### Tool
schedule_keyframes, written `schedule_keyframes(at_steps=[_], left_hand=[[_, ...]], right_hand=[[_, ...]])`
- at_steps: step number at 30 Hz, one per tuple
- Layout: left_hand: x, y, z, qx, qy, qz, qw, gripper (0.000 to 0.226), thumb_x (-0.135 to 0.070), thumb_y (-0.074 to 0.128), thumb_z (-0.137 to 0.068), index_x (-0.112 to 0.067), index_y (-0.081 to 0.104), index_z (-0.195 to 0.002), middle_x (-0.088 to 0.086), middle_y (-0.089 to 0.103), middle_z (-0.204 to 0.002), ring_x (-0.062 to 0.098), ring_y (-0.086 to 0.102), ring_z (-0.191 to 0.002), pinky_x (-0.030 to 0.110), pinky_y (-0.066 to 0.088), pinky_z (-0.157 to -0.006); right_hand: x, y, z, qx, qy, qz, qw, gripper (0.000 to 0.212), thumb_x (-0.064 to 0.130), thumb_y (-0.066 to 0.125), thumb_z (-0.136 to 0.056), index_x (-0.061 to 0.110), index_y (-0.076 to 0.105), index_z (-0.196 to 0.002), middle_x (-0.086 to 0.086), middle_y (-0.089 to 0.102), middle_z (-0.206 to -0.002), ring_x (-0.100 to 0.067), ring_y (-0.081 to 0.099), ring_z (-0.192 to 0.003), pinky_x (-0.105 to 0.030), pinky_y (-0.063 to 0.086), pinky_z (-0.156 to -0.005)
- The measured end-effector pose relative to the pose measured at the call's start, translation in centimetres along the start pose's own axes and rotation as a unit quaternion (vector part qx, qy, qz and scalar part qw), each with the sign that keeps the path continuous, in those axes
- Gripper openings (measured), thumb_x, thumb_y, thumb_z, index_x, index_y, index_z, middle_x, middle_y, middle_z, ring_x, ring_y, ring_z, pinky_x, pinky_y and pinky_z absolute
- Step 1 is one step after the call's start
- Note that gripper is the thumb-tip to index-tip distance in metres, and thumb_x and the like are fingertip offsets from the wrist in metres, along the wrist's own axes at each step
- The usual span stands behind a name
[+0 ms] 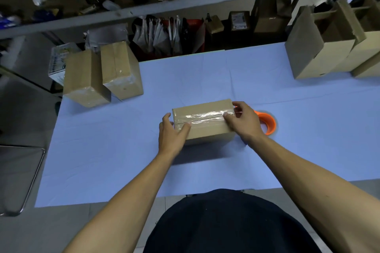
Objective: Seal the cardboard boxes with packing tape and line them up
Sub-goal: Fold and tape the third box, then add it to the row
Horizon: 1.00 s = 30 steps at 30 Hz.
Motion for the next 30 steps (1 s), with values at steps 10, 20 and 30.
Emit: schedule_keyframes(at_steps=[10,20,30], left_hand=[[-2.1,-1.1,-1.7,0.104,0.273,-0.256,0.921,0.052,-0.042,0.047,-0.101,-0.032,0.038,-0.152,-0.002,0.042,-0.147,0.026,0.04,-0.13,0.032,0.032,-0.109],[-3.3,0.9,-0.8,0.137,0.143,-0.063,0.978,0.081,-0.057,0.072,-0.072,-0.039,0.031,-0.14,-0.008,0.051,-0.126,0.01,0.055,-0.11,0.028,0.044,-0.087],[-3.1,4.2,-0.5,0.098,0.069,0.08,0.99,0.093,-0.046,0.067,-0.09,-0.042,0.001,-0.156,-0.011,0.044,-0.151,0.011,0.047,-0.133,0.031,0.039,-0.109]], right_hand=[[0.2,0.3,-0.6,-0.044,0.026,0.085,0.995,0.062,0.049,0.068,-0.085,0.015,0.052,-0.134,-0.009,0.053,-0.122,-0.026,0.056,-0.111,-0.033,0.043,-0.089],[2.2,1.9,-0.6,0.077,0.051,-0.086,0.992,0.063,0.015,0.057,-0.095,0.019,0.033,-0.153,0.001,0.051,-0.143,-0.014,0.056,-0.119,-0.033,0.047,-0.101],[0.2,-0.3,-0.5,0.048,-0.029,0.11,0.992,0.044,0.03,0.051,-0.1,0.015,0.051,-0.142,-0.005,0.058,-0.136,-0.024,0.052,-0.127,-0.032,0.042,-0.099]])
Point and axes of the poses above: each hand's wrist, its own z-axis away from the middle knuckle, its own y-axis out of the palm, x = y × z, the point moved 2 cm from there along -z, towards the middle knuckle
